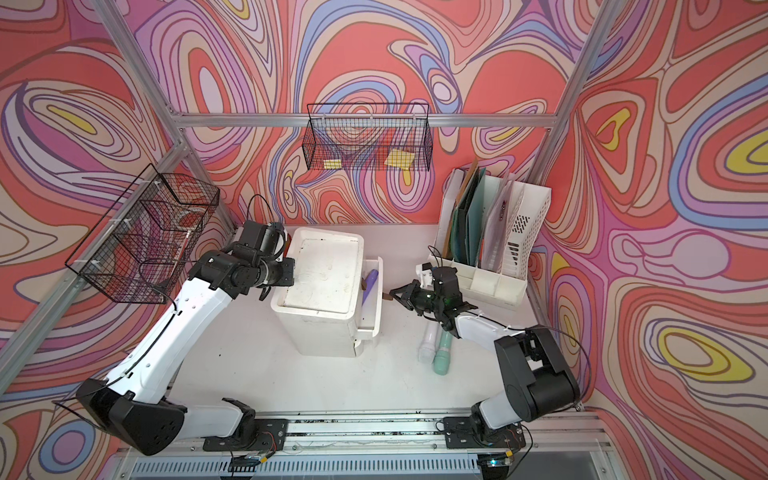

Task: Take the microphone out of the drawer
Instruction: Open the drawer in the storage box.

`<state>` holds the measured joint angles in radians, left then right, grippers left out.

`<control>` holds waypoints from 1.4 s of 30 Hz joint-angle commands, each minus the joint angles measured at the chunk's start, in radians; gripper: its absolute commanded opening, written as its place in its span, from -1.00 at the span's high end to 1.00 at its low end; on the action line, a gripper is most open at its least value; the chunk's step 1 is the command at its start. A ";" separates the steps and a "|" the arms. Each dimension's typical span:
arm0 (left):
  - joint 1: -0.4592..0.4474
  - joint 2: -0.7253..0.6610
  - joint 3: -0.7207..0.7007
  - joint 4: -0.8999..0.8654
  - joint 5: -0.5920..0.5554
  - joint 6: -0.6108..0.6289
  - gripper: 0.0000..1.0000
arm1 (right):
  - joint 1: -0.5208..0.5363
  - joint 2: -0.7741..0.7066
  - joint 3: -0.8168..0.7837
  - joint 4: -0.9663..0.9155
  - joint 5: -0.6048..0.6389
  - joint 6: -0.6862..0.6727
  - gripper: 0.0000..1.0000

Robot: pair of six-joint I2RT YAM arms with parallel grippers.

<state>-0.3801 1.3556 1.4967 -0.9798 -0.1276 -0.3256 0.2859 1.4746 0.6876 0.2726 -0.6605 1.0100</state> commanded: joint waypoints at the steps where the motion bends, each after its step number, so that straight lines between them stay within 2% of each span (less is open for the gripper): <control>1: -0.010 -0.007 -0.038 -0.075 0.033 0.019 1.00 | -0.042 -0.057 0.034 -0.194 0.046 -0.107 1.00; 13: -0.010 -0.009 -0.035 -0.076 0.022 0.025 1.00 | -0.120 -0.131 0.120 -0.472 0.128 -0.262 1.00; 26: -0.010 -0.009 -0.033 -0.074 0.022 0.022 1.00 | -0.160 -0.158 0.191 -0.657 0.247 -0.363 1.00; 30: -0.011 -0.010 -0.032 -0.072 0.022 0.020 1.00 | -0.162 -0.161 0.208 -0.668 0.248 -0.364 1.00; 35: -0.010 -0.013 -0.034 -0.067 0.019 0.018 1.00 | -0.161 -0.159 0.264 -0.701 0.239 -0.362 0.42; 42: -0.011 -0.021 -0.042 -0.057 0.038 0.010 1.00 | -0.153 -0.161 0.427 -0.892 0.295 -0.340 0.11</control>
<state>-0.3878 1.3499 1.4899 -0.9714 -0.1226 -0.3180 0.1268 1.3380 1.0615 -0.5095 -0.4110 0.6571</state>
